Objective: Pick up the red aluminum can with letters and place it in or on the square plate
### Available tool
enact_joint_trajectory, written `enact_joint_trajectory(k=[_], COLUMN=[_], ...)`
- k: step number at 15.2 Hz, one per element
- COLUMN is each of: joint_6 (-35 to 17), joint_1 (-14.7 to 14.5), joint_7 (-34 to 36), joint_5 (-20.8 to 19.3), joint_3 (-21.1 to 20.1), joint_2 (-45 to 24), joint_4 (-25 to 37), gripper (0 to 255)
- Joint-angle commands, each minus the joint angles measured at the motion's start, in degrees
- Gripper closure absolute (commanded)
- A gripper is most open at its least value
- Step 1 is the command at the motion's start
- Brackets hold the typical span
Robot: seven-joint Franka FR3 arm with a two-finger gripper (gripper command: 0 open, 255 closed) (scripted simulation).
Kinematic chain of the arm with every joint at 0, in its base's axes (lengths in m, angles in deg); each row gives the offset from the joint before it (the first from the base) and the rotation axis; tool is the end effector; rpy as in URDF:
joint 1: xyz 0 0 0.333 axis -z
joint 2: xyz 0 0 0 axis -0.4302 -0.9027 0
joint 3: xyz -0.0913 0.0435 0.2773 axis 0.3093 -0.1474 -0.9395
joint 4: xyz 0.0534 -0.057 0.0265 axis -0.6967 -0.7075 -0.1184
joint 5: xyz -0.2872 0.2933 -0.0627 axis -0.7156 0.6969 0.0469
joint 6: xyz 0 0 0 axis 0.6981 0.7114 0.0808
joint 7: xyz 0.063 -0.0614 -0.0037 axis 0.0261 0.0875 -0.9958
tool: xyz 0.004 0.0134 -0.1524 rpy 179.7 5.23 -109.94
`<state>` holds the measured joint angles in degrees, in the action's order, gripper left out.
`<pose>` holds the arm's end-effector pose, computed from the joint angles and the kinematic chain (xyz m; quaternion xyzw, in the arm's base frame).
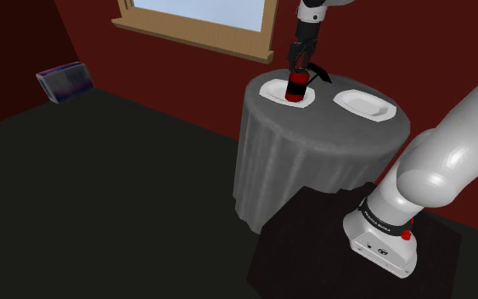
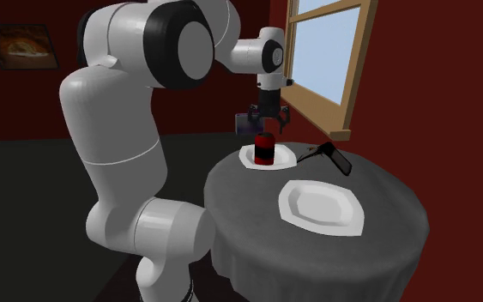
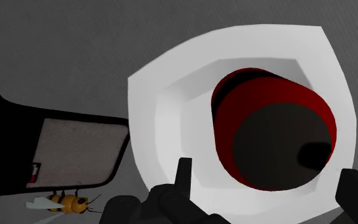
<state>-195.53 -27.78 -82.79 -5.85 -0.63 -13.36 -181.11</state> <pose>0.5216 -0.1739 0.4454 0.9999 0.0096 -0.0085 0.0092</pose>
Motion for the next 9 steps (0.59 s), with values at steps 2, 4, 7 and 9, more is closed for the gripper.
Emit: enact_joint_trajectory(k=[2,4,7,9], joint_6=[5.13,5.13,5.13,5.13], joint_1=[-0.12,-0.12,-0.12,-0.12], joint_7=[-0.01,-0.01,-0.01,-0.01], joint_5=[0.03,0.03,0.03,0.03], joint_3=[-0.18,-0.18,-0.18,-0.18], joint_2=[0.24,0.25,0.24,0.24], joint_4=[4.86,4.85,4.86,4.86], gripper=[0,0,0,0])
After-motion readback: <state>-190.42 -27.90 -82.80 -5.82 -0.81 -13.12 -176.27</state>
